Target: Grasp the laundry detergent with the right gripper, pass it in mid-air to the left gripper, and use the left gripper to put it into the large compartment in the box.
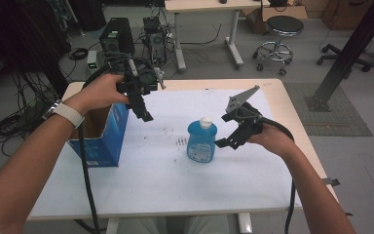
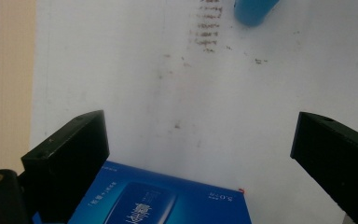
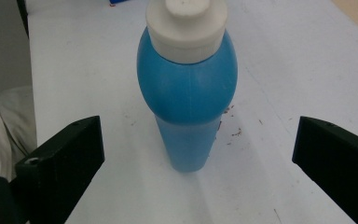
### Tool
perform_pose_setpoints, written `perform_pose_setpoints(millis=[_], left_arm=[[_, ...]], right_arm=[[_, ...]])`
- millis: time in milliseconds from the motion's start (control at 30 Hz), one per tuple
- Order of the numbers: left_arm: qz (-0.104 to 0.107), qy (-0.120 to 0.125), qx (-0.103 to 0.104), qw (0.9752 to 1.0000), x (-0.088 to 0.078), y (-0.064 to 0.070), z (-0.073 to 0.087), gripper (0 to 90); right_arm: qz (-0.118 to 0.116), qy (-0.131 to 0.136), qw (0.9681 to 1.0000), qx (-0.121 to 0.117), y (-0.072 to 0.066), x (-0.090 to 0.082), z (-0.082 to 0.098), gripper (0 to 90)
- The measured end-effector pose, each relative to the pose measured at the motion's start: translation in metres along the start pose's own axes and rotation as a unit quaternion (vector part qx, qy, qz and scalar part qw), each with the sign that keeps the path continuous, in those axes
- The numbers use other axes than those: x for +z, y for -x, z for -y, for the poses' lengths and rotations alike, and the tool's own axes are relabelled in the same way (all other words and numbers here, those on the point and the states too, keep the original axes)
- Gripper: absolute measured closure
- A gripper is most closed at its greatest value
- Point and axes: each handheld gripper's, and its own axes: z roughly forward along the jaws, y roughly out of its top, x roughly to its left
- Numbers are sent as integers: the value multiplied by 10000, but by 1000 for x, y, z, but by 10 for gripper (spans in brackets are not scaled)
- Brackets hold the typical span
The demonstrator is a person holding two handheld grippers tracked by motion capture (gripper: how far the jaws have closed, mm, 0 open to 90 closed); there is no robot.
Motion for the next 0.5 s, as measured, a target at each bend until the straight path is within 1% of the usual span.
perform_pose_setpoints(millis=[67, 133, 200, 500], left_arm=[[0, 6, -5, 10000, 1, 0, 0, 47], [8, -15, -15, 10000, 1, 0, 0, 47], [6, 1, -18, 10000, 1, 0, 0, 47], [8, -10, -23, 10000, 2, 1, 0, 47]], right_arm=[[-1, 59, 10000, 10, 1, 1, 3, 17], [42, 51, 10000, 30, 0, 2, 3, 17], [4, 73, 10000, 22, 0, 3, 4, 17], [-1, 95, 10000, -6, -1, 10, 10, 15]])
